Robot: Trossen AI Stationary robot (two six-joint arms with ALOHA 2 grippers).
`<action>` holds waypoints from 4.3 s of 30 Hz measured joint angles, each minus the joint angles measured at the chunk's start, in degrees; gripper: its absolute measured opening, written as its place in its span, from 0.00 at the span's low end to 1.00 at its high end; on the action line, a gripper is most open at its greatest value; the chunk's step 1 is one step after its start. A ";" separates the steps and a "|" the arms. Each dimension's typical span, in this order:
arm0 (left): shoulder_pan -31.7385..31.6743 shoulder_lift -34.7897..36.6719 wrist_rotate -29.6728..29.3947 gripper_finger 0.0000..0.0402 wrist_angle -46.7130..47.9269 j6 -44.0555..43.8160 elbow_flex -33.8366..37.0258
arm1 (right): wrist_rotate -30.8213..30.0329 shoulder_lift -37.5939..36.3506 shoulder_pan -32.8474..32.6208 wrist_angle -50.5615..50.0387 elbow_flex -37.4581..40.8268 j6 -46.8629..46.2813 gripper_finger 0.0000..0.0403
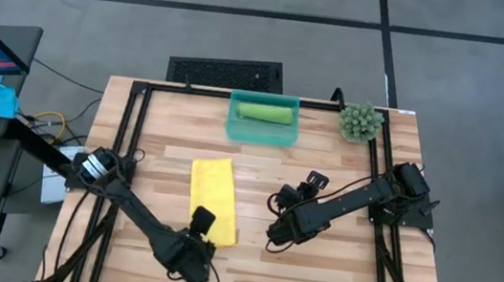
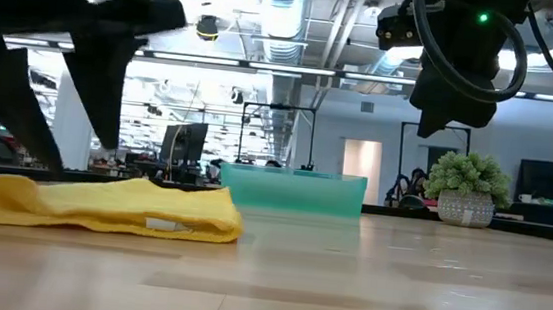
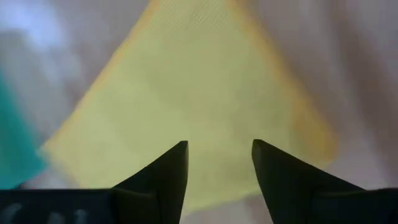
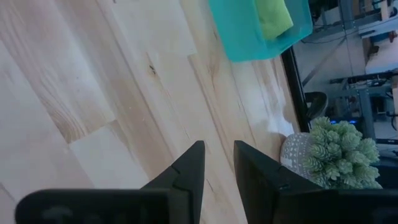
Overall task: Roll microfiber towels into tight, uniform cylinder then place into a basket
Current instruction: Fold the yellow towel
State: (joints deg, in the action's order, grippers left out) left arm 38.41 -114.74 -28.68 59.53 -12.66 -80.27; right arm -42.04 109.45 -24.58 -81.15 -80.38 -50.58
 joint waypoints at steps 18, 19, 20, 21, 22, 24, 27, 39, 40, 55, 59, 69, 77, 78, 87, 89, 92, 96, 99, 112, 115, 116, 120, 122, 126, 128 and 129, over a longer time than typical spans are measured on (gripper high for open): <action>-5.39 13.49 -21.59 0.23 22.14 -27.04 16.51 | 0.00 0.00 0.00 0.01 0.00 0.17 0.27; -6.49 16.45 -21.57 0.20 20.13 -27.01 18.86 | 0.00 0.00 0.00 0.03 0.00 0.19 0.27; -7.57 19.53 -21.47 0.17 17.07 -26.73 21.19 | 0.00 0.00 0.00 0.04 0.00 0.21 0.27; -8.55 22.65 -21.02 0.15 13.54 -25.71 23.42 | 0.00 0.00 0.00 0.03 0.00 0.23 0.27; -9.54 25.92 -19.94 0.12 9.64 -24.19 25.77 | 0.00 0.00 0.03 0.03 0.00 0.23 0.27; -11.36 32.08 -17.47 0.07 0.25 -19.60 29.91 | 0.00 0.00 0.25 0.05 0.00 0.23 0.27; -13.99 40.19 -14.00 0.01 -15.92 -12.04 36.22 | 0.05 0.00 0.88 0.24 0.00 0.22 0.27; -29.59 42.29 8.51 0.00 -57.44 -2.26 51.33 | 0.42 0.04 2.60 5.76 0.00 4.93 0.27; -30.15 40.59 8.74 0.00 -58.05 -2.09 51.10 | 0.42 0.04 2.60 5.65 0.00 5.06 0.27; -32.51 17.90 9.63 0.00 -58.27 1.45 39.68 | 0.63 0.04 2.60 6.44 0.00 5.61 0.27; -32.51 12.94 9.37 0.00 -58.45 3.53 34.76 | 0.63 0.04 2.60 6.48 0.00 5.63 0.27; -32.54 2.90 11.10 0.00 -57.41 7.88 21.34 | 0.63 0.04 2.60 6.57 0.00 6.07 0.27; -30.99 4.65 12.13 0.00 -49.17 12.72 14.72 | 0.92 0.04 2.44 6.22 0.00 6.57 0.27; -30.58 5.80 11.03 0.00 -47.53 12.87 14.51 | 1.14 0.04 2.30 6.02 0.00 6.55 0.27; -22.93 15.74 -2.04 0.00 -33.89 6.65 17.19 | 1.49 0.02 -1.77 -3.33 0.00 -1.08 0.27; -20.30 17.69 -3.61 0.00 -31.70 3.85 18.70 | 1.60 0.02 -3.35 -4.29 0.00 -2.52 0.27; -16.01 20.62 -6.48 0.00 -30.64 -0.32 21.55 | 2.60 0.02 -5.92 -4.29 0.00 -4.35 0.27; -10.84 22.73 -7.39 0.00 -29.96 -5.84 26.06 | 4.86 0.02 -8.66 -3.10 0.00 -6.02 0.27; -7.57 23.00 -7.30 0.00 -30.13 -7.10 27.72 | 4.88 0.02 -9.51 1.38 0.00 -5.12 0.27; -2.66 22.91 6.97 0.00 -33.39 -6.75 28.46 | 7.91 0.48 -9.42 39.05 0.00 21.95 0.27; -2.66 22.91 10.16 0.01 -35.33 -6.71 28.46 | 8.51 0.48 -9.40 43.78 0.00 25.52 0.28; -2.68 22.91 10.95 0.02 -35.73 -6.89 28.46 | 9.20 0.48 -9.37 44.70 0.00 26.31 0.29; -2.68 22.91 14.13 0.08 -37.33 -6.60 28.46 | 11.78 0.48 -9.42 47.37 0.00 28.23 0.35; -2.68 22.90 14.84 0.12 -37.87 -6.67 28.46 | 12.02 0.48 -9.42 47.97 0.00 28.56 0.39; -2.68 22.89 14.88 0.21 -38.76 -6.95 28.44 | 12.07 0.48 -9.42 49.21 0.00 28.64 0.47; -2.70 22.89 14.77 0.26 -39.14 -6.16 28.44 | 12.07 0.48 -9.42 49.84 0.00 29.02 0.49; -2.70 22.89 14.58 0.27 -39.68 -5.71 28.44 | 12.14 0.48 -9.41 50.36 0.05 29.89 0.50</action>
State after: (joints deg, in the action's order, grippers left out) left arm 35.70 -91.85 -14.11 19.85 -18.36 -51.83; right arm -29.90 109.93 -33.99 -30.80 -80.33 -20.69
